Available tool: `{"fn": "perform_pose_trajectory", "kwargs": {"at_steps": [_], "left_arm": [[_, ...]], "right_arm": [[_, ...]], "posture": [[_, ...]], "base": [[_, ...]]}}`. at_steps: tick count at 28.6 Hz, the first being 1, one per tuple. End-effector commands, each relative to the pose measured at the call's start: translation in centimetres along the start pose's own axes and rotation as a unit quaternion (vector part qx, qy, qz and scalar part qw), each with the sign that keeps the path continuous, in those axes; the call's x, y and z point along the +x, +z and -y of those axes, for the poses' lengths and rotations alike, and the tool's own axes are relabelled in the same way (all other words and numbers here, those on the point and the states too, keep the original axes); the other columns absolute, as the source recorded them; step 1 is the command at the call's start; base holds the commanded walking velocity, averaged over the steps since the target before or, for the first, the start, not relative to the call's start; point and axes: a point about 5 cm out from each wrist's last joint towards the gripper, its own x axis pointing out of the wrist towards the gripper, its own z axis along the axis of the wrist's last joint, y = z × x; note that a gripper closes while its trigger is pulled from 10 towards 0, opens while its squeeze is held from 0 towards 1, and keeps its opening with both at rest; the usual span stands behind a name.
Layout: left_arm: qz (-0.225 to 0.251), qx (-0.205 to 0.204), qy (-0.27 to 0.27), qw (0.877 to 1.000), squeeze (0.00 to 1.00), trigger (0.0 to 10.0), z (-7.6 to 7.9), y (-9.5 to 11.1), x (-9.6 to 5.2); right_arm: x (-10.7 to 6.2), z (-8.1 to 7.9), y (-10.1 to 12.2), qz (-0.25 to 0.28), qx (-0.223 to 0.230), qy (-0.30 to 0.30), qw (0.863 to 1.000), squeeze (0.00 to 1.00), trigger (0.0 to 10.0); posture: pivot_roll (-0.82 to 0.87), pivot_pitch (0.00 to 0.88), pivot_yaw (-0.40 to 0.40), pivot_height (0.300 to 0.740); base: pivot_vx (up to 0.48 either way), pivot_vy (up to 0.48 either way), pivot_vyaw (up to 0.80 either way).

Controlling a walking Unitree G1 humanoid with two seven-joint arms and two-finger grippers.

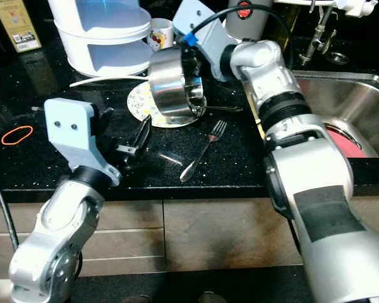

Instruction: Kitchen organization

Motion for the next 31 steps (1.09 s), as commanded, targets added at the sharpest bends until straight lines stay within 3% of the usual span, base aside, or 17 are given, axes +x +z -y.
{"fn": "perform_pose_trajectory", "kwargs": {"at_steps": [1,13,23,31], "left_arm": [[0.002,-0.003,0.0,1.0,0.0,10.0,0.2,0.2,0.0],[0.005,-0.004,0.004,1.0,0.0,10.0,0.2,0.3,0.0],[0.006,-0.006,0.006,1.0,0.0,10.0,0.3,0.3,0.0],[0.006,-0.007,0.007,1.0,0.0,10.0,0.3,0.3,-0.1]], "right_arm": [[0.3,-0.3,0.4,0.019,0.005,-0.002,1.0,0.0,10.0],[2.1,-1.7,2.0,0.062,0.035,-0.011,0.997,0.0,10.0],[3.3,-3.2,2.1,0.066,0.042,-0.012,0.997,0.0,10.0],[2.9,-2.1,2.8,0.103,0.09,-0.051,0.989,0.0,10.0]], "posture": [[0.1,0.042,-0.119,0.732],[0.1,0.044,-0.13,0.732],[0.1,0.046,-0.135,0.732],[0.1,0.045,-0.133,0.732]], "base": [[0.0,0.0,0.0],[0.0,0.0,0.0],[0.0,0.0,0.0],[0.0,0.0,0.0]]}}
